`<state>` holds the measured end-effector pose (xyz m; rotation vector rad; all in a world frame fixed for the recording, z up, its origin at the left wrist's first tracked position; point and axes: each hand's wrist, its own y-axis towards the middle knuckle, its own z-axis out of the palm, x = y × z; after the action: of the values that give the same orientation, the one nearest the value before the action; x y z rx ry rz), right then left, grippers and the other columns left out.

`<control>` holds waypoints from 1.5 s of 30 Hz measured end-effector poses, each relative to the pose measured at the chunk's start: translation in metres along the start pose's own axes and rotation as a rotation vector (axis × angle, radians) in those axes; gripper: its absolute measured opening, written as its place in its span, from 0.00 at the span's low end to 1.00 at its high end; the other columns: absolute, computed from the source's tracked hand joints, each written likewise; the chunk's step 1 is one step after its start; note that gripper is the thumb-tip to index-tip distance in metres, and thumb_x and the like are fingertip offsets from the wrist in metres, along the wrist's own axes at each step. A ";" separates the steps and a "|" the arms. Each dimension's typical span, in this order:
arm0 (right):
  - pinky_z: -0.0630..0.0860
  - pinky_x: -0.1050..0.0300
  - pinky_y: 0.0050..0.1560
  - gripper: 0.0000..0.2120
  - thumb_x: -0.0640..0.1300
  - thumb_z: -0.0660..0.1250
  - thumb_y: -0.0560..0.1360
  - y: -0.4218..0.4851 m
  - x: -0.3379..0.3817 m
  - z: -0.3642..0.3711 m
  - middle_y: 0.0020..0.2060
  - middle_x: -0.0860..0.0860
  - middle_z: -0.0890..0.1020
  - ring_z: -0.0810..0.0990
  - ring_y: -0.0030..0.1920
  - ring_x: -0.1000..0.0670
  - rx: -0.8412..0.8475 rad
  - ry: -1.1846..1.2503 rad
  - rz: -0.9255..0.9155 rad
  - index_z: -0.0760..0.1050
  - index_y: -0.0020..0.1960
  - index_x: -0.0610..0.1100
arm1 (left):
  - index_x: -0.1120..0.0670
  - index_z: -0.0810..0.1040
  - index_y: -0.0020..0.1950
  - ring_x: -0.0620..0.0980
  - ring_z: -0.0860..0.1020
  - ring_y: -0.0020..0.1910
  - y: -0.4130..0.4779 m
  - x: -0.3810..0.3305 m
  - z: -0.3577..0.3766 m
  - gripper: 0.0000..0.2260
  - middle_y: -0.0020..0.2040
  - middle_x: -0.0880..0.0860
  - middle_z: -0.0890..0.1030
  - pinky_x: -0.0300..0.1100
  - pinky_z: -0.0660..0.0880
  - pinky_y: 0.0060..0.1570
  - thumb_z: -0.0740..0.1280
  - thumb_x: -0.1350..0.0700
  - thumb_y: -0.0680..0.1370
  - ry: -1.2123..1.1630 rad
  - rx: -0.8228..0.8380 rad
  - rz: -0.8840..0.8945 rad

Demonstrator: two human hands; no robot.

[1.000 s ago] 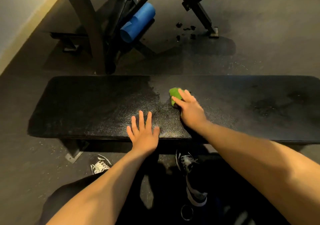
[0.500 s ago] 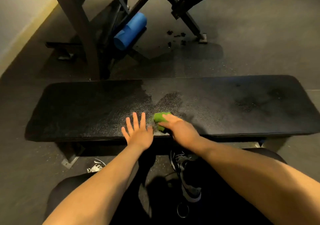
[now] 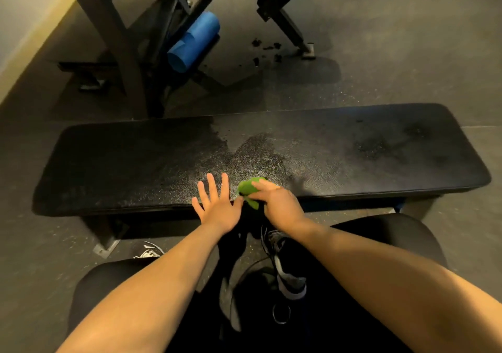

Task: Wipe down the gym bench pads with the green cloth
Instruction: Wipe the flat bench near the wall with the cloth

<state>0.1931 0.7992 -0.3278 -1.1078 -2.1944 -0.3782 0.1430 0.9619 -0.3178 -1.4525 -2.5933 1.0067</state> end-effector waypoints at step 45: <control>0.50 0.60 0.76 0.24 0.32 0.61 0.74 0.181 -0.005 -0.010 0.74 0.44 0.67 0.59 0.77 0.44 -0.159 0.007 0.154 0.75 0.69 0.42 | 0.41 0.35 0.80 0.52 0.27 0.77 0.081 -0.015 -0.037 0.35 0.78 0.50 0.26 0.62 0.29 0.73 0.52 0.36 0.81 -0.002 -0.034 -0.035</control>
<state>0.3435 0.9006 -0.3291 -1.3495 -2.0849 -0.4938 0.2241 0.9991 -0.3271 -1.4081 -2.6404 0.9662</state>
